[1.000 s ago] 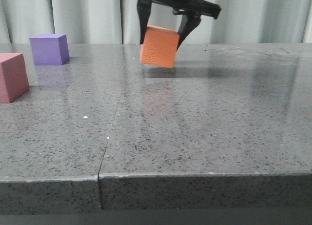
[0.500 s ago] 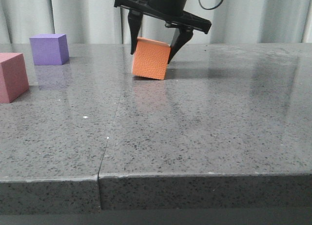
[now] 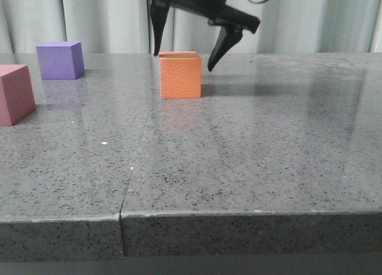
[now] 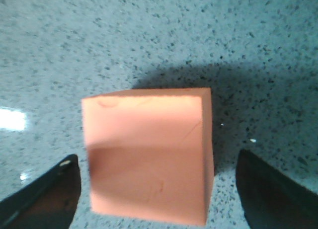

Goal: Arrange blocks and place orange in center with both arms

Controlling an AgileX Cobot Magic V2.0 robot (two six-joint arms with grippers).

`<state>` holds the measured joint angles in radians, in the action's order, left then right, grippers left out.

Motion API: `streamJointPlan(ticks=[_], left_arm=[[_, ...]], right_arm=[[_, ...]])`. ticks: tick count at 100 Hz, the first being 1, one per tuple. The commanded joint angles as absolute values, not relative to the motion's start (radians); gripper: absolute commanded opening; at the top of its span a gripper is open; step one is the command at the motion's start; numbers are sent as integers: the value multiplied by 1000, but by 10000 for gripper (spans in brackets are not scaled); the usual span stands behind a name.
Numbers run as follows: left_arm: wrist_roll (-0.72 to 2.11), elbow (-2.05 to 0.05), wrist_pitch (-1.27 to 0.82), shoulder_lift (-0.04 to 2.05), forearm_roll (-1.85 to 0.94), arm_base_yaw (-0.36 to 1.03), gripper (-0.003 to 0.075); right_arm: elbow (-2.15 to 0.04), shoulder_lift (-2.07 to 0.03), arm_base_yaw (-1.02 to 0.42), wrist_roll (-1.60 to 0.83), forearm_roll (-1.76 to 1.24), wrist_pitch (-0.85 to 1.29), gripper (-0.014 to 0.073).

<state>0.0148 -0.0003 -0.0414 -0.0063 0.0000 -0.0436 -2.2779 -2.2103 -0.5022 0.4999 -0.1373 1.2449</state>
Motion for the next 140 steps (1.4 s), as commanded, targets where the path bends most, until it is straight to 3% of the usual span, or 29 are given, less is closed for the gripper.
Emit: streamJointPlan(ticks=[1, 16, 26, 46, 57, 94, 140], left_arm=[[16, 41, 36, -36, -9, -46, -20], [16, 41, 36, -36, -9, -46, -20], [16, 41, 36, -36, -9, -46, -20], [16, 41, 36, -36, -9, -46, -20], [16, 41, 36, -36, -9, -46, -20], [16, 41, 36, -36, -9, -46, -20], [16, 41, 36, -36, -9, -46, -20]], right_arm=[[-2314, -2101, -499, 495, -146, 1333, 623], [-2314, -2043, -499, 494, -145, 1334, 618], [-2310, -2004, -499, 480, -141, 1335, 533], [-2227, -1913, -499, 436, -129, 1334, 92], [-2155, -1857, -499, 423, -98, 1334, -69], [-1807, -1611, -499, 361, -33, 1238, -69], [-1155, -1149, -499, 354, 104, 746, -69]])
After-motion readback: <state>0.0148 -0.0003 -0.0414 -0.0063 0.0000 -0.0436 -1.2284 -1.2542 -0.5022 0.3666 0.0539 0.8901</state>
